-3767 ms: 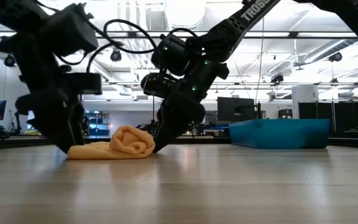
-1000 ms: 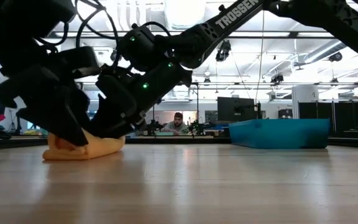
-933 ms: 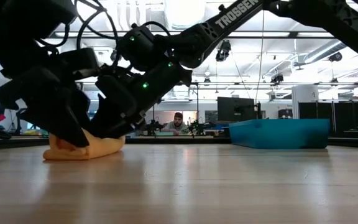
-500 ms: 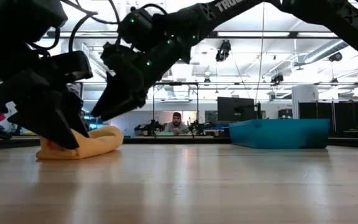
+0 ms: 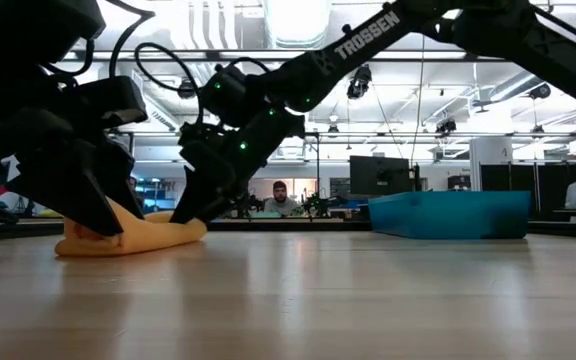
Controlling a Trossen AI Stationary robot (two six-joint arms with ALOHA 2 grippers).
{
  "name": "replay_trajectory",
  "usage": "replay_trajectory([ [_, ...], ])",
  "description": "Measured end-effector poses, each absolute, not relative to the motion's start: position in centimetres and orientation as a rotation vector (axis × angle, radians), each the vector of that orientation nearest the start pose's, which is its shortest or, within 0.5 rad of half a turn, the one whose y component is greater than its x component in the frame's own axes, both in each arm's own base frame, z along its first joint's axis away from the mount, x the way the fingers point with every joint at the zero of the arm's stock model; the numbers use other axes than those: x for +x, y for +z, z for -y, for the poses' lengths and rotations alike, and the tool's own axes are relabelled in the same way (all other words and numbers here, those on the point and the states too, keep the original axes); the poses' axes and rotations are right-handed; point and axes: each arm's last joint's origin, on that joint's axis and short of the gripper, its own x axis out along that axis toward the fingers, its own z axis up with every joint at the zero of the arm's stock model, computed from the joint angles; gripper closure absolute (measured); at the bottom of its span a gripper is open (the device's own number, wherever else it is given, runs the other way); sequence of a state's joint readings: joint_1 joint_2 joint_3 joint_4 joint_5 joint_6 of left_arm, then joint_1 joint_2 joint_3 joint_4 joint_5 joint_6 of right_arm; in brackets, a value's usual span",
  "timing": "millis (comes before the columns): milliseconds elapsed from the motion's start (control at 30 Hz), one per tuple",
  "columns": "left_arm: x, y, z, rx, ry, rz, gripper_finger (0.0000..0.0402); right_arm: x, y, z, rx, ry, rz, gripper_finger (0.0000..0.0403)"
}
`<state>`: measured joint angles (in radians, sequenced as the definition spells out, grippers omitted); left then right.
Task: Roll microfiber towels into tight, uniform cylinder then place into a basket
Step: Roll the orange towel
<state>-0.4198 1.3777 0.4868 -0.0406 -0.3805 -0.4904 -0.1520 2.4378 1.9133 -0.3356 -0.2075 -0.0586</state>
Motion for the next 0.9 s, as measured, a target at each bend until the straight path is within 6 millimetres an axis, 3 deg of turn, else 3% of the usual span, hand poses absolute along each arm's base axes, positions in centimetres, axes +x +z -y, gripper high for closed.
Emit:
replay_trajectory([
  [133,21.2,13.5,8.3,-0.102,0.170,-0.828,0.0049,52.0,14.2,7.5,0.058,0.026,-0.831,0.0135],
  [300,21.0,14.1,8.2,-0.114,0.161,-0.810,0.0049,51.2,18.9,8.2,0.154,-0.207,-0.831,0.0130],
  [400,21.0,14.5,8.2,-0.122,0.158,-0.795,0.0049,50.5,20.7,8.2,0.211,-0.261,-0.908,0.0125],
  [633,21.1,18.3,8.3,-0.209,0.156,-0.736,0.0049,49.9,24.8,6.9,0.313,-0.311,-0.963,0.0111],
  [733,20.0,20.7,7.9,-0.246,0.163,-0.781,0.0049,49.6,25.2,6.1,0.473,-0.406,-0.976,0.0110],
  [900,15.7,23.7,6.2,-0.264,0.163,-0.788,0.0049,49.7,25.1,3.8,0.723,-0.527,-0.959,0.0106],
])
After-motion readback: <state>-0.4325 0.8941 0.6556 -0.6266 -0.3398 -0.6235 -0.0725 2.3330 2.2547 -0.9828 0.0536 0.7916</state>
